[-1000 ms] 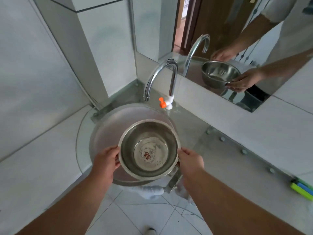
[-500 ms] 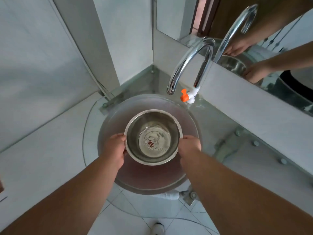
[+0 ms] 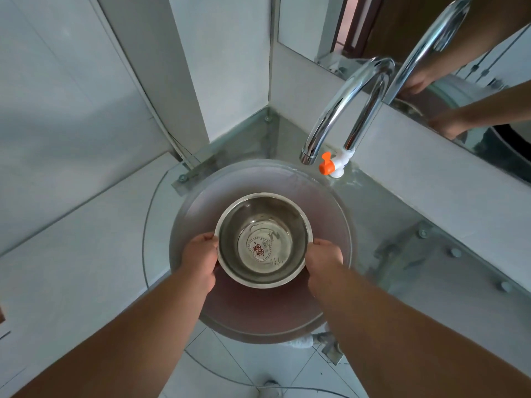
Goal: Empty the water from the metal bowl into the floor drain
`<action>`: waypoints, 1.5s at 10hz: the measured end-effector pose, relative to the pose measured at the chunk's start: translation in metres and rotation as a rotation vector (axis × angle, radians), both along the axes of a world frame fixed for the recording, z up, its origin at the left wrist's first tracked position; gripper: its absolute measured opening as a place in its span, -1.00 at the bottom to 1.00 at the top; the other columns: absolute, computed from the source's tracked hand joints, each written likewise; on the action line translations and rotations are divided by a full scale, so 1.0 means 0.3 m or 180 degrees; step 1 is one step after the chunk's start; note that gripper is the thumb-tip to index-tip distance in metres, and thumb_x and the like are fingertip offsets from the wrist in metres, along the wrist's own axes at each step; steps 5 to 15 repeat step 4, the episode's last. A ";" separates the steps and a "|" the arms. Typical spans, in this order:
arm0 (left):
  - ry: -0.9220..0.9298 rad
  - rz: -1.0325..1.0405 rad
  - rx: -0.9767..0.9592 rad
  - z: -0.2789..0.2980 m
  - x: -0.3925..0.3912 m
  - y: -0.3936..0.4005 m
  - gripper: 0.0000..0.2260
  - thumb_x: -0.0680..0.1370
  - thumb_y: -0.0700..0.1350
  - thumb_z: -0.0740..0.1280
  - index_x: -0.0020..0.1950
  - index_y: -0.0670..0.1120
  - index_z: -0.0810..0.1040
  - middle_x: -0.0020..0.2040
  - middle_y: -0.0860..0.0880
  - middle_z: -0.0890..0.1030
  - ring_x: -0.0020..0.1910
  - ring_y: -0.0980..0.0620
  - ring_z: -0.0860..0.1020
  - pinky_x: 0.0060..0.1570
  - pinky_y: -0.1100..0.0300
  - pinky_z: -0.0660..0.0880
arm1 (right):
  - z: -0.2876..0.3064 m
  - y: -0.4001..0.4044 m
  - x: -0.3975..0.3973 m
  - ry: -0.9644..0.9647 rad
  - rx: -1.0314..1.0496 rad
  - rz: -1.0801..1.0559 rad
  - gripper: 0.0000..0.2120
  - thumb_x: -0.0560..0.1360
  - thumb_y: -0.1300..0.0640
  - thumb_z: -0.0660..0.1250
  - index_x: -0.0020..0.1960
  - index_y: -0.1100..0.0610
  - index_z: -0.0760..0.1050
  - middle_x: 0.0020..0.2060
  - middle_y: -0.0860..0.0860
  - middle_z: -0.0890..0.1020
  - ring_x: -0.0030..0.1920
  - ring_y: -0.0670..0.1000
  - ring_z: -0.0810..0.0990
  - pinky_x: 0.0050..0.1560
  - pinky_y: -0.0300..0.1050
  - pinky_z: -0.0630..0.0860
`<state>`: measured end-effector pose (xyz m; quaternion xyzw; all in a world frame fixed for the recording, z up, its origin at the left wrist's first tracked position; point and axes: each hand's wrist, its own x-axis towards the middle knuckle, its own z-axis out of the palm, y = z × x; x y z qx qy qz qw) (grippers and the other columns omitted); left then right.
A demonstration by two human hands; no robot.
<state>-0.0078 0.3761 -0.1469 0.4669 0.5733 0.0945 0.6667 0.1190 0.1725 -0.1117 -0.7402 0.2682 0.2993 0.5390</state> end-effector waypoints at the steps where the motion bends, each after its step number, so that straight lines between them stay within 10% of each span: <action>1: -0.0051 0.0067 -0.0006 -0.021 0.009 0.006 -0.77 0.70 -0.26 0.30 0.30 -0.24 0.68 -0.10 -0.16 0.67 -0.19 -0.12 0.56 -0.16 0.03 0.46 | -0.010 0.006 0.005 -0.0006 -0.0007 0.0010 -0.72 0.46 0.36 0.22 -0.11 0.20 0.71 -0.31 0.07 0.59 -0.24 0.08 0.42 -0.24 -0.01 0.40; 4: -0.0024 0.0145 0.0017 0.047 0.023 -0.008 -0.65 0.66 -0.17 0.39 0.43 -0.26 0.64 0.15 -0.18 0.77 0.16 -0.25 0.69 0.21 -0.09 0.63 | 0.020 0.000 0.013 -0.0210 -0.0020 0.0269 -0.90 0.53 0.17 0.35 -0.12 0.19 0.53 -0.21 0.11 0.41 -0.18 0.10 0.32 -0.18 0.01 0.31; 15: -0.0024 0.0145 0.0017 0.047 0.023 -0.008 -0.65 0.66 -0.17 0.39 0.43 -0.26 0.64 0.15 -0.18 0.77 0.16 -0.25 0.69 0.21 -0.09 0.63 | 0.020 0.000 0.013 -0.0210 -0.0020 0.0269 -0.90 0.53 0.17 0.35 -0.12 0.19 0.53 -0.21 0.11 0.41 -0.18 0.10 0.32 -0.18 0.01 0.31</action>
